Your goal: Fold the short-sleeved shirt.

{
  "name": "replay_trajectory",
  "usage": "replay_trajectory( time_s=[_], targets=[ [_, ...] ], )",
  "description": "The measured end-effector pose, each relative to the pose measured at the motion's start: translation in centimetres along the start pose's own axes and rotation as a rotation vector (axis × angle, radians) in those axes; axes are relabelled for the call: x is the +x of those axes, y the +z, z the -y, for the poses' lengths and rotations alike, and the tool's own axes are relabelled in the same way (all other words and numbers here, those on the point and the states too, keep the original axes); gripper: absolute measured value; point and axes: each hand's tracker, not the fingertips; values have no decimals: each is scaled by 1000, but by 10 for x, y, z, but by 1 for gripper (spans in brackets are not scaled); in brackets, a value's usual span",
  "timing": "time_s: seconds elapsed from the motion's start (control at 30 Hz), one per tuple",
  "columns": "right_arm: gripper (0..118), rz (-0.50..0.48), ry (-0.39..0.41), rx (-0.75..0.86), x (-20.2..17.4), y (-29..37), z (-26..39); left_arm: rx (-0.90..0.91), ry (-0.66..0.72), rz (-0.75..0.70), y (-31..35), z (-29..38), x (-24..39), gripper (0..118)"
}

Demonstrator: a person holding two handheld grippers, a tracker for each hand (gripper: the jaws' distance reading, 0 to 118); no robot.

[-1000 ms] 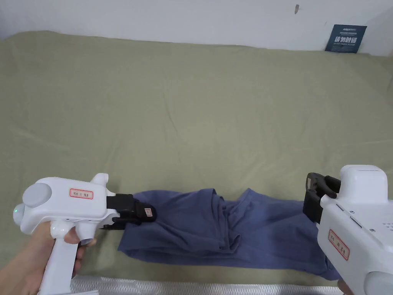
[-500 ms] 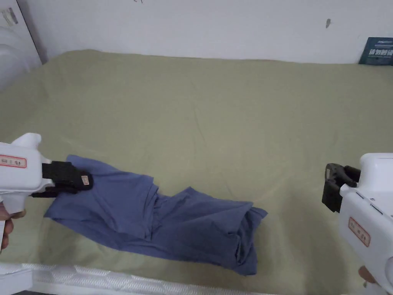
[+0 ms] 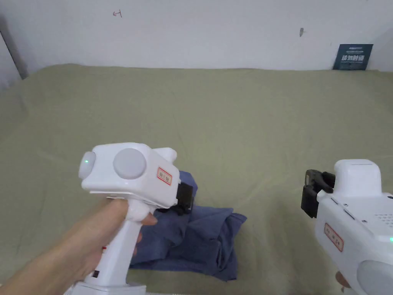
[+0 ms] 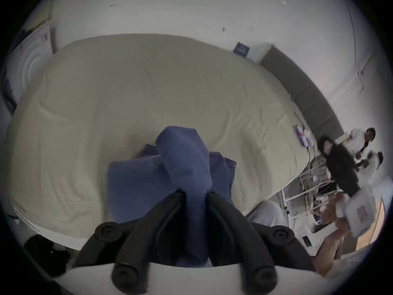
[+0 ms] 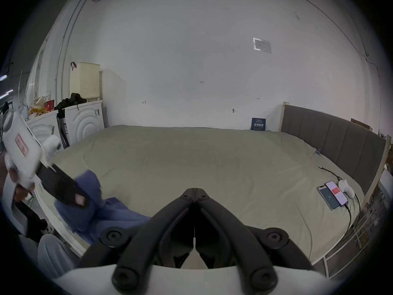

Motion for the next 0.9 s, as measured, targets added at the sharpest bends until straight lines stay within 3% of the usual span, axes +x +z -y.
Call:
replay_trajectory(
  time_s=[0.03,0.07,0.1,0.13,0.17,0.2,0.3,0.33,0.4,0.47,0.63,0.7,0.8,0.87,0.9],
  targets=[
    [0,2,-1,-4,1,0,2,3,-2,-1,-14,0,5,11],
    [0,5,-1,-11,2,1,5,-14,-50,3,-26,2,11,19],
    [0,8,-1,-20,4,1,7,-23,-46,18,-37,4,15,47],
    [0,13,1,-27,5,1,9,-16,-42,49,-44,5,14,90],
    [0,16,2,-34,6,1,12,-17,-17,82,-51,5,14,118],
    [0,21,2,-41,7,0,14,-21,10,89,-55,6,13,115],
    [0,33,5,-56,11,-1,19,27,83,191,-39,5,0,92],
    [0,34,3,-60,12,-2,19,45,113,222,-33,6,-6,79],
    [0,38,-8,-66,13,-3,21,112,162,338,-18,11,-25,0],
    [0,41,-21,-72,13,-3,24,126,225,430,-8,15,-39,0],
    [0,34,-36,-98,8,-8,32,48,204,537,-25,37,-41,0],
    [0,27,-40,-112,6,-8,36,-27,198,583,-60,37,-57,0],
    [0,23,-34,-130,3,-7,41,-77,166,539,-107,40,-67,0],
    [0,16,-32,-141,2,-6,43,-63,206,536,-122,53,-72,0],
    [0,3,-33,-150,2,-5,44,-56,259,616,-122,50,-80,0]
  ],
)
